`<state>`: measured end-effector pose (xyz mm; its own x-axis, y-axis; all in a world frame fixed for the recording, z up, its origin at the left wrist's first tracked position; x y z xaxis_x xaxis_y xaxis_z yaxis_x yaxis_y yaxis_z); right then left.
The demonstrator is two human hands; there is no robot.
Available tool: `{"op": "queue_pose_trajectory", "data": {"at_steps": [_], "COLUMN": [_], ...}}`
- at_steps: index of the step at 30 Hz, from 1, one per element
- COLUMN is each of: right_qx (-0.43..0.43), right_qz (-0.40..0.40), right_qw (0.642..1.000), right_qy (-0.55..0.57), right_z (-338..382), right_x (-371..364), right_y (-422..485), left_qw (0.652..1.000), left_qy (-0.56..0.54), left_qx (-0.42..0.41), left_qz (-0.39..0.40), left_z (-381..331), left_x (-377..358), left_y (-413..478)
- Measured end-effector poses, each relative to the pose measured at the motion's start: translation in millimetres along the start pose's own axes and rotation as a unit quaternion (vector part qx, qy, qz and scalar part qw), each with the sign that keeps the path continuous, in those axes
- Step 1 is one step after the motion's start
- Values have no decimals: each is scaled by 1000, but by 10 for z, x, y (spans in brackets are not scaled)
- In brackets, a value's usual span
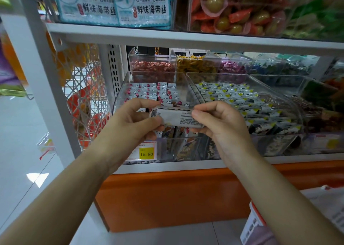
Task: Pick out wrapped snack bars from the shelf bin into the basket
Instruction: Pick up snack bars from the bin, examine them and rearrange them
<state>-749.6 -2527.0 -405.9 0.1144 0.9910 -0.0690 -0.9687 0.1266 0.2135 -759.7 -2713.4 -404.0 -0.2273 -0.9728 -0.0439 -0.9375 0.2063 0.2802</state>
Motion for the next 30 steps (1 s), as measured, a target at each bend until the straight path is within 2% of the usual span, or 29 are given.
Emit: {"op": "queue_pose_trajectory", "data": {"at_steps": [5, 10, 19, 22, 26, 30], "right_qx": [9, 27, 44, 24, -24, -63], "right_qz": [-36, -28, -11, -26, -47, 50], "right_qw": [998, 997, 996, 998, 999, 992], "right_qy": [-42, -65, -73, -50, -11, 92], "right_z": [23, 43, 80, 50, -38, -92], "right_x": [48, -12, -97, -54, 31, -27], "right_y": [-4, -49, -99, -76, -30, 7], "left_qw": [998, 997, 997, 998, 988, 988], "left_qy": [51, 69, 22, 45, 145, 152], "left_qx": [-10, 13, 54, 28, -31, -38], "left_qz": [24, -10, -46, -23, 49, 7], "left_z": [-18, 19, 80, 54, 6, 22], "left_x": [-74, -29, 32, -15, -121, -96], "left_y": [-27, -14, -6, -11, -28, -16]}}
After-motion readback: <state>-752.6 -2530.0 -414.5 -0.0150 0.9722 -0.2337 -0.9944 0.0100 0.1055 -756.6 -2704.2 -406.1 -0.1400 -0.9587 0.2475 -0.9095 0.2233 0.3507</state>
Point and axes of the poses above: each hand's wrist, its own y-axis towards the middle knuckle, its own x-axis out of the back of the hand, z = x × y, the point moved 6 cm from there along y, towards the middle knuckle, and after that the axes turned 5 degrees about -x, right-handed, at the moved point
